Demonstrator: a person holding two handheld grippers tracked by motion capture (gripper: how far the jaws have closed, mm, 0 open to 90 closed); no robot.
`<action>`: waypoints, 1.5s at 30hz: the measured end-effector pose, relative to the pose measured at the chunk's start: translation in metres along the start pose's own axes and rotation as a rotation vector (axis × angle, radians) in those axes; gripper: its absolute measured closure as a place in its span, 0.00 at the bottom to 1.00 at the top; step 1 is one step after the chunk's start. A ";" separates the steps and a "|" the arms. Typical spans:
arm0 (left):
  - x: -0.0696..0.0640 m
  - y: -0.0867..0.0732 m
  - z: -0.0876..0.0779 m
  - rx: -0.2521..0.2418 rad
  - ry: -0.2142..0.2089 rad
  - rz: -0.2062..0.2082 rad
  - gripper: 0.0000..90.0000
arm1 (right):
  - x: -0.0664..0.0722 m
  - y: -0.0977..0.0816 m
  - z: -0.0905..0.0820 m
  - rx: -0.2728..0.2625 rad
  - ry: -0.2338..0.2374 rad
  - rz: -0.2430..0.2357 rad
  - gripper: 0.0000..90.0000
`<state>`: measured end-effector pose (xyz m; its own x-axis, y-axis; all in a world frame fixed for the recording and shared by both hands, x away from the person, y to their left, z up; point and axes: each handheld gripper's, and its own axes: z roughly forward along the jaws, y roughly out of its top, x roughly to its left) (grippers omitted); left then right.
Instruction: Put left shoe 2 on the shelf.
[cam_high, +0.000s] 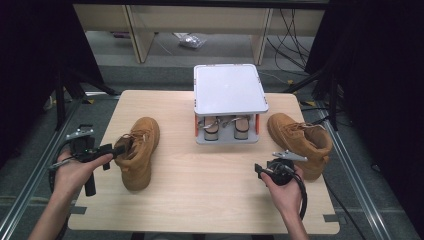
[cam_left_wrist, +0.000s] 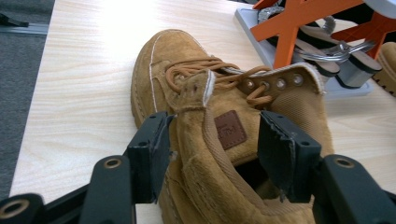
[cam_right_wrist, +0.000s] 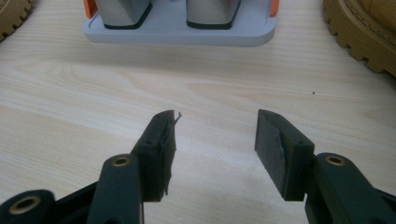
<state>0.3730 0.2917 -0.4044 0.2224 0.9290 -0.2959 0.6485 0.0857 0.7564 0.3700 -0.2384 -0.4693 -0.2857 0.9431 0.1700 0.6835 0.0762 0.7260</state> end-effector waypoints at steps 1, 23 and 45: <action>0.000 0.000 0.002 0.006 -0.004 -0.002 0.48 | 0.000 0.000 0.000 -0.005 0.001 -0.005 0.54; -0.002 0.007 0.029 0.133 0.078 0.054 0.65 | 0.003 0.002 0.000 -0.002 0.018 -0.010 0.53; 0.009 -0.009 0.030 0.011 -0.011 -0.154 0.86 | 0.003 0.002 0.001 0.008 0.032 -0.004 0.53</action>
<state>0.3908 0.2888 -0.4313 0.1269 0.9012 -0.4143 0.6836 0.2232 0.6949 0.3709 -0.2356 -0.4680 -0.3095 0.9321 0.1881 0.6874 0.0827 0.7215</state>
